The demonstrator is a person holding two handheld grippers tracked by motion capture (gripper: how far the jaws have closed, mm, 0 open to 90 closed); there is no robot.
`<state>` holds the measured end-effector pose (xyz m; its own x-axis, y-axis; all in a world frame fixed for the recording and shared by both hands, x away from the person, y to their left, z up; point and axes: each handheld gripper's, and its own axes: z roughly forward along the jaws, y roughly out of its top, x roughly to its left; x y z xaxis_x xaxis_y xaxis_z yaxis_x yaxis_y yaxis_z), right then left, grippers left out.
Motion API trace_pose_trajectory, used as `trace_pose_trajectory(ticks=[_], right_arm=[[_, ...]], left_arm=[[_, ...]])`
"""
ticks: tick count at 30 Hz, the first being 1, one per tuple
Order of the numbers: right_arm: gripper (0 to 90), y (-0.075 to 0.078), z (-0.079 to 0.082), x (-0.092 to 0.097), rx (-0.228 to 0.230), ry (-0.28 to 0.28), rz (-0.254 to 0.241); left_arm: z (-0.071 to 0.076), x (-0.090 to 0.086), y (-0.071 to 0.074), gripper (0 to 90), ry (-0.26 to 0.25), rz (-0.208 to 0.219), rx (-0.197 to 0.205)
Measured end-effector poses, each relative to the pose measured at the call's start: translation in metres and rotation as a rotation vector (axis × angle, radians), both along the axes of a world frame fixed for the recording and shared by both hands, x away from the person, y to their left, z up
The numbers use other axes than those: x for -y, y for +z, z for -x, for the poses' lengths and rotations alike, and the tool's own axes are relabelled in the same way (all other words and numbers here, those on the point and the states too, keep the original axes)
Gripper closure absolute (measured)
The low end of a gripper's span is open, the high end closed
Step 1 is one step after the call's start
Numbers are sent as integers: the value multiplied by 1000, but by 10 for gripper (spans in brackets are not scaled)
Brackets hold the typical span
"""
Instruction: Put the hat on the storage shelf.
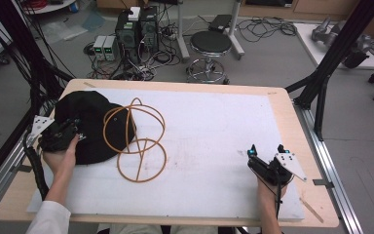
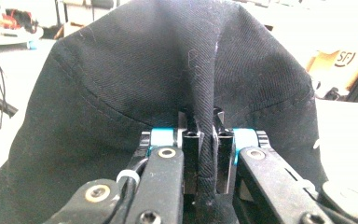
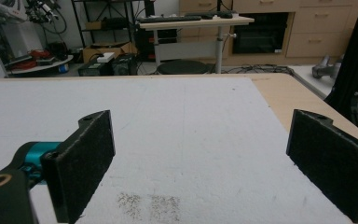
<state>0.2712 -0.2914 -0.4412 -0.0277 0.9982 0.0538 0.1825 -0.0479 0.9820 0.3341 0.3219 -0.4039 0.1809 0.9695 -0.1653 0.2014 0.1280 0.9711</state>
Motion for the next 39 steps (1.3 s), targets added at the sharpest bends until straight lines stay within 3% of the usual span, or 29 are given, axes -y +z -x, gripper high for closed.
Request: trace_pose_trajectory(ticks=[8,12,15,21,23,24,26,28,39], right_arm=[[69,0,-1,1,7,8,7],[69,1,-1,0,12,21,14],[69,1,-1,-3,5,27,17],[69,1,-1,-4,9,40,21],[69,1,-1,-5,6,46,13],[69,2,-1,-5,6,47,14],[69,2,-1,-4,9,51,11],[69,1,-1,-4,9,51,10],[69,1,-1,-4,3,49,0]], left_arm=[[8,6,16,862,-10,-19,64],[16,11,32,862,-27,-24,117],[16,15,40,862,-31,-38,132],[17,25,68,862,1,-68,193],[17,29,80,862,34,-63,232],[17,29,80,862,34,-63,232],[17,30,93,862,52,-39,271],[17,30,97,862,56,-35,278],[24,35,133,862,26,-24,380]])
